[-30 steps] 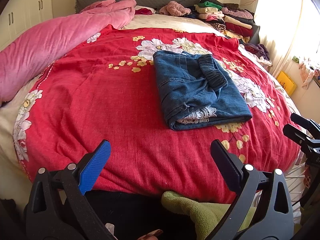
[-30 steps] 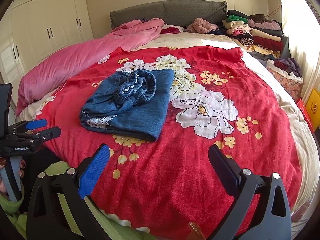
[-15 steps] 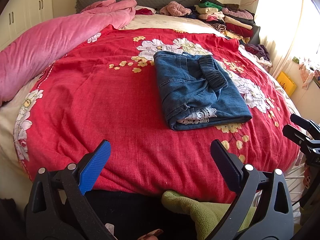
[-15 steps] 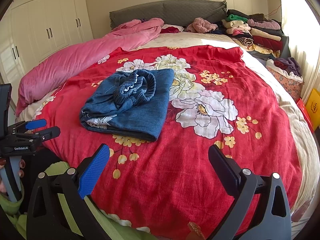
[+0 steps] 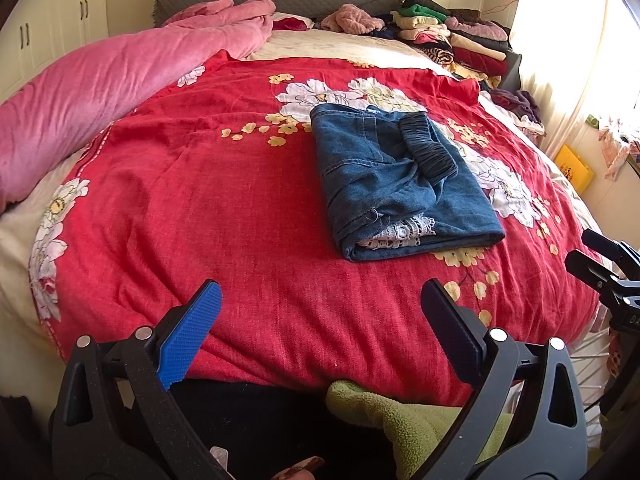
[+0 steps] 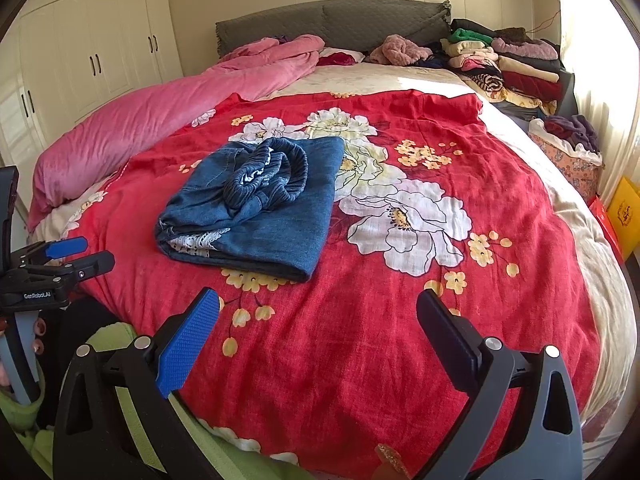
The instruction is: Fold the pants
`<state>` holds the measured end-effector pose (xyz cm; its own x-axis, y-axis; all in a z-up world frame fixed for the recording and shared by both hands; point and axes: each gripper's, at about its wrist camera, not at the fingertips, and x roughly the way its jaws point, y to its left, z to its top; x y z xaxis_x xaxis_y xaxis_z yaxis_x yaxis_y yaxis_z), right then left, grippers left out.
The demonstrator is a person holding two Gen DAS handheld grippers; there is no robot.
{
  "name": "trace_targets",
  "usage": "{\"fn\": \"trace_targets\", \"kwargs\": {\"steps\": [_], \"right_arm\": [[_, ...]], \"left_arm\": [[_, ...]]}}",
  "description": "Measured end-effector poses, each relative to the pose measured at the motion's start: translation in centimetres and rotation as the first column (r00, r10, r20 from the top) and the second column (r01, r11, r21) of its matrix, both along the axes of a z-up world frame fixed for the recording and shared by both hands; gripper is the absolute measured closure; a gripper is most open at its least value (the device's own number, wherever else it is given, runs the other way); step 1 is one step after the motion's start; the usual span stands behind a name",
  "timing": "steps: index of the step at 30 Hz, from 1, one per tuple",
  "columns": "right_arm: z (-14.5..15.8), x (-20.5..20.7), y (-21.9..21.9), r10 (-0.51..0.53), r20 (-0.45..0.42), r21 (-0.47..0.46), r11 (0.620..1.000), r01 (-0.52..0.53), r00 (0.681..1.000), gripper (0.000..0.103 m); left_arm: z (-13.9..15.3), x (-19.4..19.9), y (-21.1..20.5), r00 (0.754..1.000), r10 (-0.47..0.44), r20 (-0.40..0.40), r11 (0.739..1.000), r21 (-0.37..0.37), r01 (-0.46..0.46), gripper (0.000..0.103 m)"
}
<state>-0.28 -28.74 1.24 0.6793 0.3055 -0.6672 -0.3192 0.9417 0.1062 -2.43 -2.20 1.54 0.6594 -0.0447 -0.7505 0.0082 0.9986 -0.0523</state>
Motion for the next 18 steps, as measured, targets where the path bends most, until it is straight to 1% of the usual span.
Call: {"fn": "trace_targets", "kwargs": {"steps": [10, 18], "right_arm": [[-0.3, 0.2, -0.2, -0.011, -0.013, -0.004, 1.000, 0.011, 1.000, 0.005], [-0.8, 0.8, -0.7, -0.035, -0.025, -0.005, 0.999, 0.035, 0.999, 0.005]], "left_arm": [[-0.2, 0.0, 0.2, 1.000, 0.013, -0.020, 1.000, 0.014, -0.013, 0.010], [-0.4, 0.3, 1.1, 0.999, 0.028, -0.018, 1.000, 0.000, -0.028, 0.010]]}}
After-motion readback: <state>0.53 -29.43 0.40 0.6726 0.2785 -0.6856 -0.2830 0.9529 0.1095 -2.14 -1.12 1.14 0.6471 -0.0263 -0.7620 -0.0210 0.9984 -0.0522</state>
